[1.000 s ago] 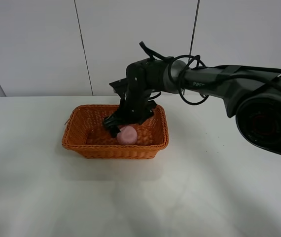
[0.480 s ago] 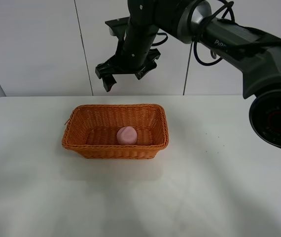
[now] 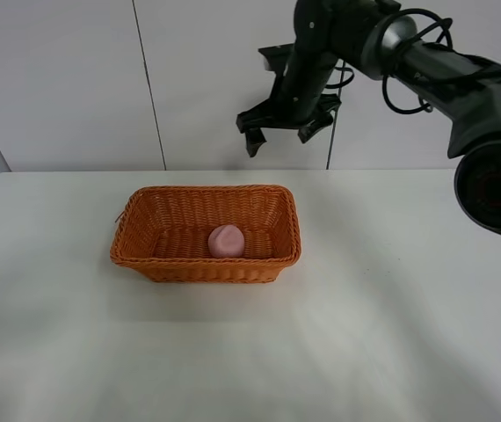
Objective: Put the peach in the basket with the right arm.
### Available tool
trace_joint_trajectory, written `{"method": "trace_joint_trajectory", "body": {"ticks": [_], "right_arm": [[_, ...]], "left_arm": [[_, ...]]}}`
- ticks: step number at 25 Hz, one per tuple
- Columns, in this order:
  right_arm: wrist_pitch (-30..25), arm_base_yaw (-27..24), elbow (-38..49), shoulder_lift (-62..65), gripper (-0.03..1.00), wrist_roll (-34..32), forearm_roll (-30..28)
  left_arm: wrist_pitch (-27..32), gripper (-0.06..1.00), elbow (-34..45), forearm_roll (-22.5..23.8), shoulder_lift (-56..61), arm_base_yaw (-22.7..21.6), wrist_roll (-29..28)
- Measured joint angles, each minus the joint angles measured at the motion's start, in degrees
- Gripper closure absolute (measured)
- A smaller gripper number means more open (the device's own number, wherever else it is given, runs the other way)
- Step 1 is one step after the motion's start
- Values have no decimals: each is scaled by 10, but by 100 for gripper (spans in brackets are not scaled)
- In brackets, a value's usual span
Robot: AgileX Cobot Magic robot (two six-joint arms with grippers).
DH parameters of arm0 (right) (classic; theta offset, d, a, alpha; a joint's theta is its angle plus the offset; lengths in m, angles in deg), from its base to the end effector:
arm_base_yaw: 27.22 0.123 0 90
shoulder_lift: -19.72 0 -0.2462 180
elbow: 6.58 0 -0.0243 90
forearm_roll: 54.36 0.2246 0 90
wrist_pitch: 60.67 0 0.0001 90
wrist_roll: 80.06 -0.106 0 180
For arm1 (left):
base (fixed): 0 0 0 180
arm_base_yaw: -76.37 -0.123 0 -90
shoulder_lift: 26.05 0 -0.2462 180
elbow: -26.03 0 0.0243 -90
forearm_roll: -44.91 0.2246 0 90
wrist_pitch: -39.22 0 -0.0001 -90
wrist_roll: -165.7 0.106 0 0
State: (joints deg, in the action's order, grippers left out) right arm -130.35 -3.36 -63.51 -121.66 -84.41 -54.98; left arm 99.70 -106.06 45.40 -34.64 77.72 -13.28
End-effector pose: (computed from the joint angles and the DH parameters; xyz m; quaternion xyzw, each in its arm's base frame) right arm 0.4209 0.1850 0.2272 -0.1658 0.9604 0.0493 0.2184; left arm 0.0249 0.0002 0.2558 0.0175 0.8524 0.0028 0.5227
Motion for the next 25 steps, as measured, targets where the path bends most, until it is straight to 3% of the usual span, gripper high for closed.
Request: {"method": "trace_joint_trajectory", "body": {"ticks": [5, 11, 19, 25], "right_arm": [[0, -106, 1, 0, 27, 0, -3], [0, -190, 1, 0, 27, 0, -3], [1, -208, 12, 3, 27, 1, 6], [2, -208, 141, 74, 27, 20, 3]], "left_arm": [[0, -5, 0, 0, 0, 0, 0], [0, -5, 0, 0, 0, 0, 0], [0, -5, 0, 0, 0, 0, 0], [0, -5, 0, 0, 0, 0, 0]]}}
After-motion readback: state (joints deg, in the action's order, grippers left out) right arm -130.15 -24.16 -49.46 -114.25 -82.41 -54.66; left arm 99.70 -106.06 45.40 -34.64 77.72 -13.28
